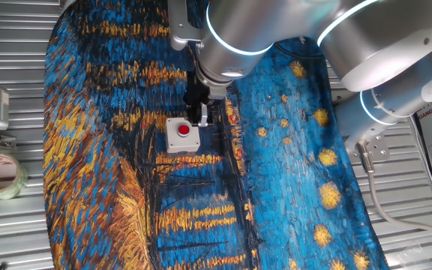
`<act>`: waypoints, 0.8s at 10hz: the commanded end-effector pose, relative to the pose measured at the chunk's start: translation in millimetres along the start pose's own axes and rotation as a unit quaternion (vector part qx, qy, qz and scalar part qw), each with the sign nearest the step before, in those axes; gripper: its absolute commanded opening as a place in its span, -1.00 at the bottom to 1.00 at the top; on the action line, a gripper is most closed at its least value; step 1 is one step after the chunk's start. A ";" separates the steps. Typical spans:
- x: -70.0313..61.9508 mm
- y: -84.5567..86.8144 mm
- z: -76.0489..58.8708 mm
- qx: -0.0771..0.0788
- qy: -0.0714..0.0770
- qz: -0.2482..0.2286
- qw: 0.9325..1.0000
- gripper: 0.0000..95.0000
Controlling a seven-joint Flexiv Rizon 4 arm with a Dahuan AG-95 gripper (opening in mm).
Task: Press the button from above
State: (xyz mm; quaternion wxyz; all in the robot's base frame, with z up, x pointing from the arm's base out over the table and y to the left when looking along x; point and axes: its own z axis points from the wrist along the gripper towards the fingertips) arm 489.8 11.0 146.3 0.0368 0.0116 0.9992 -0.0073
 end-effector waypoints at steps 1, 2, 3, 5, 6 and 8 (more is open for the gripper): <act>0.5 -0.3 -0.5 0.001 0.000 -0.003 1.000 -1.00; 0.5 -0.3 -0.5 0.001 0.000 -0.004 1.000 -1.00; 0.5 -0.3 -0.5 0.000 0.000 -0.007 1.000 -1.00; 0.5 -0.3 -0.5 -0.001 -0.003 -0.011 1.000 -0.60; 0.5 -0.3 -0.5 -0.001 -0.005 -0.013 1.000 -0.60; 0.6 -0.3 -0.8 -0.002 -0.004 -0.008 1.000 -0.60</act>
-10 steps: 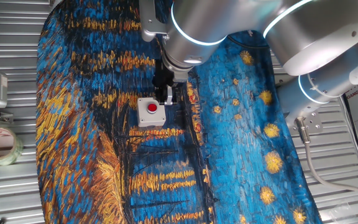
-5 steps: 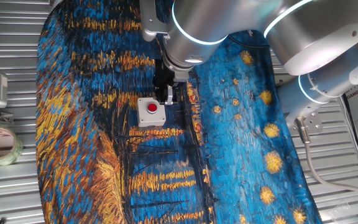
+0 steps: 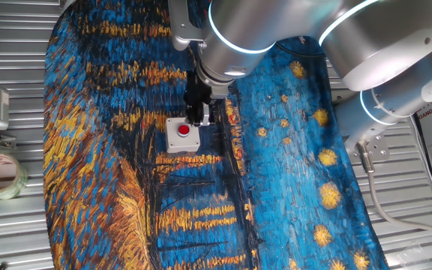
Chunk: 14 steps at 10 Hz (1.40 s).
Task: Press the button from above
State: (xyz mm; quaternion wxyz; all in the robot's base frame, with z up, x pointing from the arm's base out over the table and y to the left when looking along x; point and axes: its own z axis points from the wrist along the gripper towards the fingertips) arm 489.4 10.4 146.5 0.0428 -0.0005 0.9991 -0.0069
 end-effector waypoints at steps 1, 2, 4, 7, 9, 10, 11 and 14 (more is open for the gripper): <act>0.2 0.4 -0.9 0.000 0.002 0.004 1.000 -1.00; 0.2 0.4 -1.1 0.000 0.002 0.004 1.000 -1.00; 0.2 0.4 -1.1 0.000 0.000 0.000 1.000 -0.20; 0.2 0.4 -1.1 0.001 -0.001 -0.003 1.000 0.20; 0.2 0.4 -1.1 0.000 -0.001 -0.004 1.000 0.20; 0.2 0.4 -1.1 0.000 -0.001 -0.005 1.000 0.20; 0.2 0.4 -1.1 0.000 -0.001 -0.006 1.000 0.20; 0.2 0.4 -1.1 -0.001 -0.005 -0.009 1.000 0.60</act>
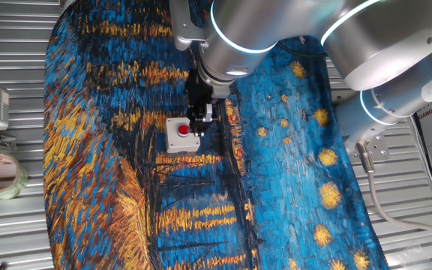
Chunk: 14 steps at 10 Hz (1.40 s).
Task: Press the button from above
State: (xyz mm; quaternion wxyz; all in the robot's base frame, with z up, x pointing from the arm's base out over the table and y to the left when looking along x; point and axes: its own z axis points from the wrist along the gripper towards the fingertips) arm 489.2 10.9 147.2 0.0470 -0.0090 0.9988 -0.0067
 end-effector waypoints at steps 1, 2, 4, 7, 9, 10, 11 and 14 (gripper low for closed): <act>0.1 0.0 -0.3 0.000 -0.002 -0.002 1.000 0.60; 0.1 0.0 -0.3 -0.001 -0.003 -0.003 1.000 0.60; 0.1 0.0 -0.3 -0.002 -0.005 -0.005 1.000 0.60; 0.1 0.0 -0.3 -0.003 -0.007 -0.005 1.000 1.00; 0.1 0.0 -0.3 -0.003 -0.008 -0.004 1.000 1.00; 0.1 0.0 -0.3 -0.004 -0.009 -0.003 1.000 1.00; 0.1 0.0 -0.3 -0.004 -0.010 -0.003 1.000 1.00; 0.1 0.0 -0.3 -0.005 -0.010 -0.002 1.000 1.00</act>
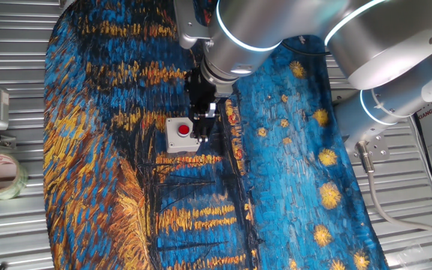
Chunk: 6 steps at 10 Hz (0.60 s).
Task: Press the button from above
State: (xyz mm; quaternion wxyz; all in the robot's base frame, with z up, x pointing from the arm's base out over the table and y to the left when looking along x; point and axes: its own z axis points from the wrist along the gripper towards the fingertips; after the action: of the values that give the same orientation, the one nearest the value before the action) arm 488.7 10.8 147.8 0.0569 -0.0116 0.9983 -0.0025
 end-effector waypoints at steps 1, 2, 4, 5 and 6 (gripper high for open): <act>-0.4 0.1 0.3 -0.001 0.000 0.000 1.000 0.60; -0.4 0.1 0.3 -0.001 0.000 0.001 1.000 0.60; -0.4 0.1 0.3 -0.001 0.000 0.001 1.000 0.60; -0.4 0.1 0.3 -0.001 0.000 0.001 1.000 0.60; -0.4 0.1 0.3 -0.001 0.000 0.001 1.000 0.60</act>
State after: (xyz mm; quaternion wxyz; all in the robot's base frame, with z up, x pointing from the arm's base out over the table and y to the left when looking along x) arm 488.9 10.8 147.6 0.0573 -0.0109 0.9983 -0.0015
